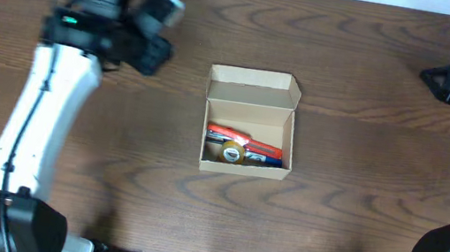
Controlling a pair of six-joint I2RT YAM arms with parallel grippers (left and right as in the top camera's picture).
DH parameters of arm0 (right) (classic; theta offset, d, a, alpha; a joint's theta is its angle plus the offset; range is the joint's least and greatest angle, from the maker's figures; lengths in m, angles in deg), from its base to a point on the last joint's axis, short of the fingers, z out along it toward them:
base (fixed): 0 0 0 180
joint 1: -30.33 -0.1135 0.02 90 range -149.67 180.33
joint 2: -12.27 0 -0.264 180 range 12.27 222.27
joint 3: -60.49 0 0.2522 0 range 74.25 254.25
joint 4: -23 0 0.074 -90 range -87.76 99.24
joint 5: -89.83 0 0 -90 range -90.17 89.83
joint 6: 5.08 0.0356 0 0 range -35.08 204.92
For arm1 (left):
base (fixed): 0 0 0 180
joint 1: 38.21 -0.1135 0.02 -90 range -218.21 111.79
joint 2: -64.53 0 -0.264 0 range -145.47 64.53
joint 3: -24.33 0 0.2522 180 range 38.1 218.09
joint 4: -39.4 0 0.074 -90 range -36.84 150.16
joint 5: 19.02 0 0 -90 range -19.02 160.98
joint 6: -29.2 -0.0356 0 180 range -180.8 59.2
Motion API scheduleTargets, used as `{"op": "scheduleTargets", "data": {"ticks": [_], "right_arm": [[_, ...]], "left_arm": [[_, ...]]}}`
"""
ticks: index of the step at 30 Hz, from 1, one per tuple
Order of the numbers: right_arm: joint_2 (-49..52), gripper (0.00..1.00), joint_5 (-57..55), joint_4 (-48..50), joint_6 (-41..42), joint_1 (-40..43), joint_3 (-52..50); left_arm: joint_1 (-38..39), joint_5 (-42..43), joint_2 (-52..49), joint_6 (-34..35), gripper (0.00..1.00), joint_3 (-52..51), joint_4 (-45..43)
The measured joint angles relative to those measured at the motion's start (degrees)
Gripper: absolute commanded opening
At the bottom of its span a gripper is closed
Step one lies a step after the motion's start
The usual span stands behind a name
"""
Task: Pack container
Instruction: 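Raise the left arm and bring both grippers beside the box lid flaps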
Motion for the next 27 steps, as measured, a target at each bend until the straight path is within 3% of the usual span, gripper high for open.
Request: {"op": "scheduleTargets", "data": {"ticks": [5, 6, 11, 17, 27], "right_arm": [[0.00, 0.01, 3.56, 1.40, -0.04, -6.10, -5.33], [0.00, 0.01, 3.76, 1.77, 0.09, -6.95, -6.56], [0.00, 0.01, 5.62, 5.84, 1.03, -10.82, -14.67], [0.00, 0.01, 9.03, 12.39, 4.00, -13.70, -23.30], [0.00, 0.01, 11.65, 28.96, 14.45, -16.98, -36.39]], "left_arm": [[-9.68, 18.97, -1.51, 1.44, 0.12, -3.67, -0.28], [-10.40, 21.94, -2.19, 1.36, 0.06, -5.01, -0.35], [-10.78, 32.20, -6.71, 0.83, 0.06, -11.76, -0.72], [-10.47, 38.25, -9.94, 0.79, 0.06, -15.52, -3.45], [-9.88, 40.57, -17.90, 0.76, 0.06, -15.52, -4.31]]}}
